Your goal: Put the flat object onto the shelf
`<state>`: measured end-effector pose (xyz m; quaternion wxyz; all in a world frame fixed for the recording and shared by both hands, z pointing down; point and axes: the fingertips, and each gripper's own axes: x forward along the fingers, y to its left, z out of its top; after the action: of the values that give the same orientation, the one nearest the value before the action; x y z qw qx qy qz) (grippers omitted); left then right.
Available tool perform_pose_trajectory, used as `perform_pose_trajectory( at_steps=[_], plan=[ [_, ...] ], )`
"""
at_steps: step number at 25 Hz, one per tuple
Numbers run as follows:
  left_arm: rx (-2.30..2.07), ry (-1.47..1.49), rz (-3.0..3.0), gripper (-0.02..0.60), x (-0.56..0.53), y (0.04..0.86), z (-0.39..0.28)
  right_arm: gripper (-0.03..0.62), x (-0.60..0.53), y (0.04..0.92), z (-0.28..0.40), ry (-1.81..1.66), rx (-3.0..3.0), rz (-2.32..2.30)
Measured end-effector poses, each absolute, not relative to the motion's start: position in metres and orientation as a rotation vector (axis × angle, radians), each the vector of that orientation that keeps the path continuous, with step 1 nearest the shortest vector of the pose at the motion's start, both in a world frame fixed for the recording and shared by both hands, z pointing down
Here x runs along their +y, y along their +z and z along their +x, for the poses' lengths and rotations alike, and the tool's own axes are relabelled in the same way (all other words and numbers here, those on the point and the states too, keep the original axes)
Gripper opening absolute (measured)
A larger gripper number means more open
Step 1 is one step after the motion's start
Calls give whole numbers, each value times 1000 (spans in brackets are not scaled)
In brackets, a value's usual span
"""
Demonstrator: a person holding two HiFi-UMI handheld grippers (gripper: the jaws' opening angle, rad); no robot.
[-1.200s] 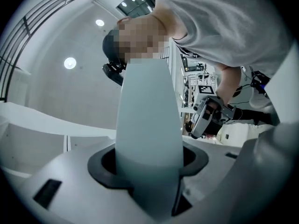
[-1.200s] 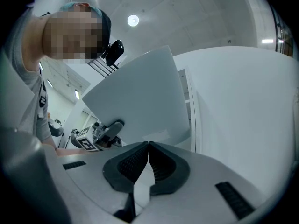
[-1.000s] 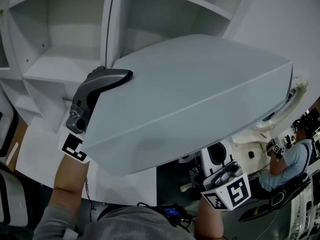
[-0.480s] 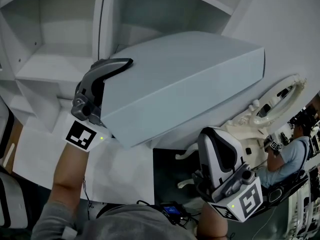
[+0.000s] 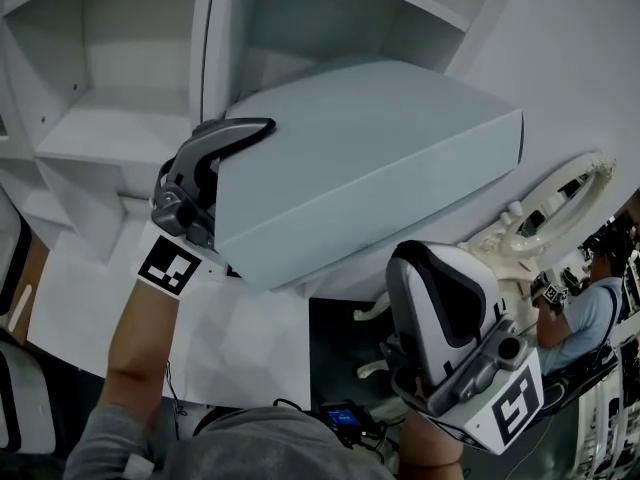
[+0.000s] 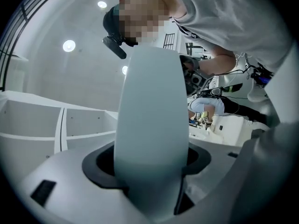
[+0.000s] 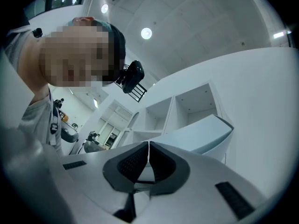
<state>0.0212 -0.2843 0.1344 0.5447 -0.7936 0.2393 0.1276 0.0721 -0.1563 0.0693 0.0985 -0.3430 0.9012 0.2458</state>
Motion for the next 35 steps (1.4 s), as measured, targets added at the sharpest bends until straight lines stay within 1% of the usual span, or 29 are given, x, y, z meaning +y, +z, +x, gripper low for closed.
perform_pose_trajectory(
  at_steps=[8, 11, 15, 19, 26, 28, 32, 35],
  plan=[
    [586, 179, -1928, 331, -285, 141, 27, 28, -165, 75, 60, 858, 2686, -1056],
    [606, 131, -1977, 351, -287, 144, 26, 28, -165, 73, 58, 859, 2673, -1043],
    [649, 113, -2034, 359, -286, 149, 16, 28, -172, 76, 53, 819, 2687, -1060],
    [743, 150, -2096, 359, -285, 156, -7, 28, -189, 87, 51, 810, 2706, -1084],
    [862, 104, -2145, 358, -292, 172, -32, 28, -223, 112, 44, 729, 2743, -1112],
    [893, 54, -2142, 357, -295, 180, -38, 28, -235, 121, 43, 687, 2755, -1118],
    [918, -141, -2092, 359, -302, 207, -40, 28, -257, 137, 43, 621, 2758, -1158],
    [951, -107, -2163, 359, -304, 215, -46, 28, -271, 153, 40, 572, 2779, -1176]
  ],
)
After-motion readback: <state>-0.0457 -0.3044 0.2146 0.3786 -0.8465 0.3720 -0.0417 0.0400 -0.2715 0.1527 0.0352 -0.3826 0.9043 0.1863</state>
